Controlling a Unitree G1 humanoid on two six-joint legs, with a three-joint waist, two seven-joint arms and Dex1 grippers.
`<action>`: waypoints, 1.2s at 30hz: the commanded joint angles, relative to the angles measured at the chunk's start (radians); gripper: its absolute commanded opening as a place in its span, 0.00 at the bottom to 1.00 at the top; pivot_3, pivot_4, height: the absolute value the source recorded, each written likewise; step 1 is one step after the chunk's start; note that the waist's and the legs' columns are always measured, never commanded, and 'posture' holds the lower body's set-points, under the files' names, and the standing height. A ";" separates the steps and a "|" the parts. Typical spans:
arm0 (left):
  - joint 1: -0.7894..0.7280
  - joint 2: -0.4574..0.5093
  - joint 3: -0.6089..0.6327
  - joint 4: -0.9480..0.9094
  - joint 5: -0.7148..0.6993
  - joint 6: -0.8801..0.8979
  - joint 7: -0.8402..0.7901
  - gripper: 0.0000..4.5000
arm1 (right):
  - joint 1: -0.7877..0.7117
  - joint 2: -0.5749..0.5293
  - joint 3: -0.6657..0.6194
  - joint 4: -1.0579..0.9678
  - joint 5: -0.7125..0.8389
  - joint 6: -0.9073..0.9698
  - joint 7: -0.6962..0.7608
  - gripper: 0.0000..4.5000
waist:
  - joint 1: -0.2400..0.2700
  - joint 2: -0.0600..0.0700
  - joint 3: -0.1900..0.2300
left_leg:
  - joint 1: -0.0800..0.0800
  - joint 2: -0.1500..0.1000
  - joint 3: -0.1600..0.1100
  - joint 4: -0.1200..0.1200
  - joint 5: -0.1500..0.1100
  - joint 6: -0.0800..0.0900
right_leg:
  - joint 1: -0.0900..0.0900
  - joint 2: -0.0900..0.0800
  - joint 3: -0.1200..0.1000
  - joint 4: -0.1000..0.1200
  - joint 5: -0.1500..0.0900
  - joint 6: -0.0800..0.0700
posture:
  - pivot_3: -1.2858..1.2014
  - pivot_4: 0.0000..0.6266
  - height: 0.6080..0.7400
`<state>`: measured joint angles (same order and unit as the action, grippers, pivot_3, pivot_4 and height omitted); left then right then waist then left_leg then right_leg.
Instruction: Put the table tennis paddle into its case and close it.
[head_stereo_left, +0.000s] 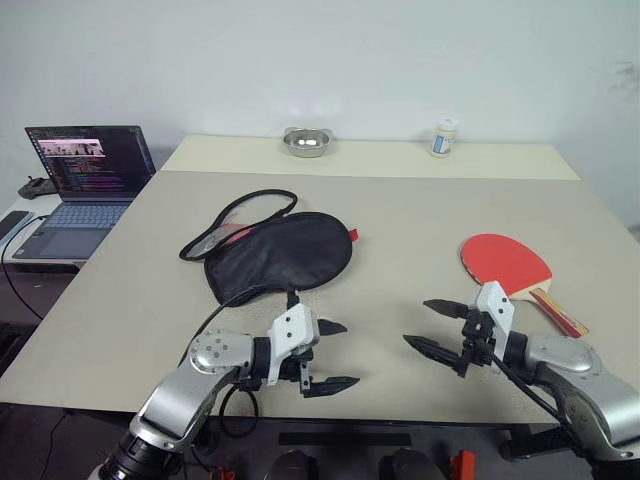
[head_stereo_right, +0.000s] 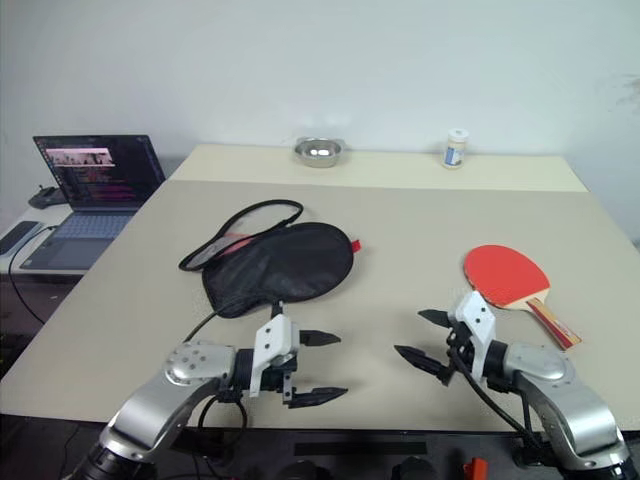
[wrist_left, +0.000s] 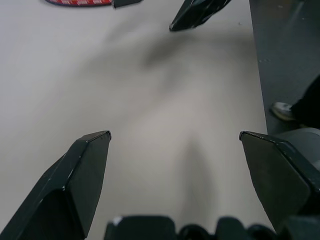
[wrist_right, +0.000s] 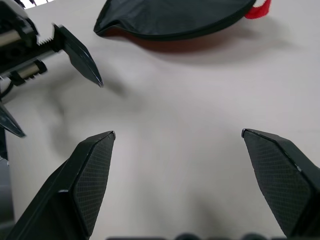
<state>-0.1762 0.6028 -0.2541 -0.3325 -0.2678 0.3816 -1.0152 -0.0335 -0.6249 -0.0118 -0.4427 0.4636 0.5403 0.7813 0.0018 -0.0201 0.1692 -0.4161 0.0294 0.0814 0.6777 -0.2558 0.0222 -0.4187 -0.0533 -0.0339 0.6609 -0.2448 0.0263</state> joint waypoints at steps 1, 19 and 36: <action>-0.042 -0.022 -0.017 0.028 0.008 -0.044 -0.007 1.00 | 0.016 -0.011 -0.023 -0.063 0.018 0.014 -0.012 0.99 | 0.000 0.000 0.000 | 0.000 0.000 0.000 0.000 0.000 0.000 | 0.000 0.000 0.000 0.000 -0.001 0.002 | 0.52 0.24 1.00; -0.100 0.140 0.201 0.179 0.024 -0.190 -0.039 1.00 | -0.056 -0.049 -0.066 -0.038 0.043 0.030 -0.008 0.99 | -0.001 0.000 0.000 | 0.000 0.000 0.000 0.000 0.000 0.000 | 0.000 0.000 -0.001 0.000 -0.002 0.003 | 0.52 0.24 1.00; -0.392 0.152 0.156 0.825 0.202 -0.499 -0.068 1.00 | -0.123 -0.060 -0.096 -0.209 0.221 0.157 -0.042 0.99 | 0.005 -0.005 0.002 | -0.001 0.000 0.000 0.000 0.000 0.000 | 0.000 -0.001 -0.002 0.000 0.001 -0.001 | 0.52 0.24 1.00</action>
<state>-0.5394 0.7637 -0.0898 0.4708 -0.0804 -0.0864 -1.0814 -0.1420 -0.6784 -0.0935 -0.6272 0.6694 0.7036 0.7429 0.0071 -0.0250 0.1710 -0.4169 0.0296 0.0814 0.6780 -0.2558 0.0222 -0.4188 -0.0542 -0.0361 0.6606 -0.2439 0.0251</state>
